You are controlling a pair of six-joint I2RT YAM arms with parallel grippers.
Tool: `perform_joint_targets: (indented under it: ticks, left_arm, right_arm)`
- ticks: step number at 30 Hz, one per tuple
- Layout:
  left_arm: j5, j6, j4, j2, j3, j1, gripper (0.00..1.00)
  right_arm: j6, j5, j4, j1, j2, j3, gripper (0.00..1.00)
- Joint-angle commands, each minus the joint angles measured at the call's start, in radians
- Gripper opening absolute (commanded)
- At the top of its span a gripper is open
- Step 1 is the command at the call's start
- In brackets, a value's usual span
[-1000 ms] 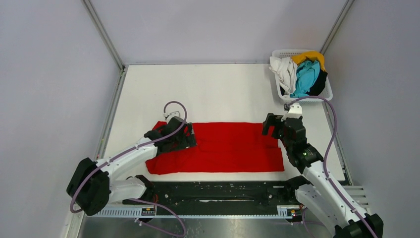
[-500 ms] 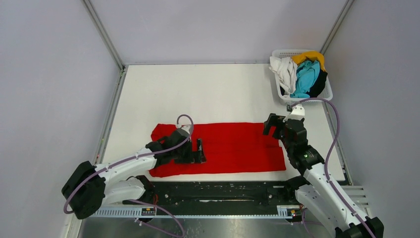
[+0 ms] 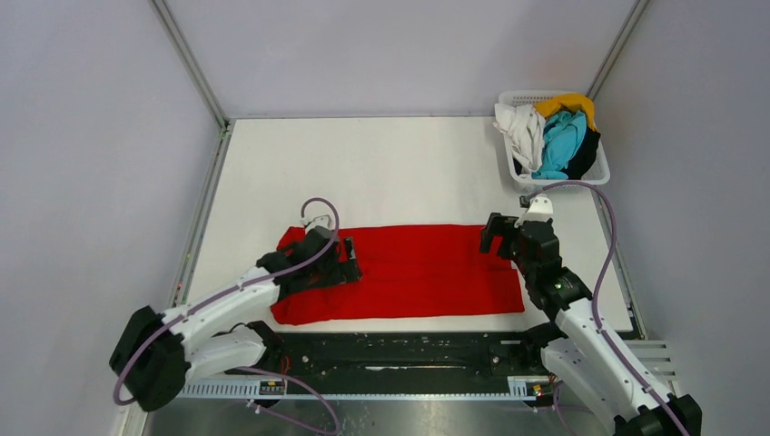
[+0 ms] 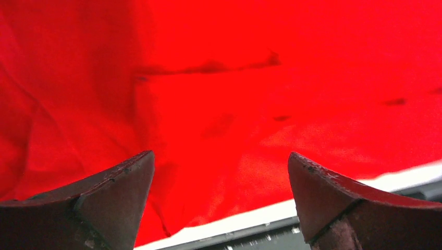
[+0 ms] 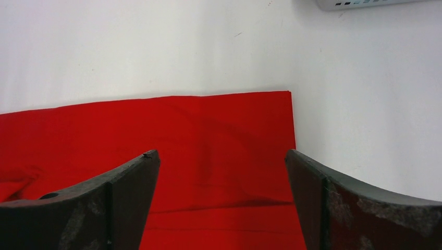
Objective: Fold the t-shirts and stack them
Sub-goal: Fold the other side of the tshirt into a rectangle
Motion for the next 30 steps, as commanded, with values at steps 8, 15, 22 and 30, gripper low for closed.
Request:
perform_joint_targets:
  ticks: [8,15,22,30]
  left_arm:
    - [0.189,0.024,0.137,0.176,0.003,0.053,0.99]
    - [0.368,0.075,0.152,0.040,-0.032,-0.108,0.99]
    - [0.395,0.133,0.089,0.003,0.010,-0.237,0.99]
    - [-0.099,0.018,-0.067,-0.064,0.105,-0.154,0.99]
  right_arm:
    - [-0.034,-0.016,0.018,0.004,-0.002,0.009,0.99]
    - [-0.035,-0.017,0.021,0.005,0.014,0.011,0.98]
    - [-0.035,-0.033,0.025,0.005,0.019,0.011,0.98]
    - [-0.026,-0.065,0.007,0.004,0.061,0.030,0.98]
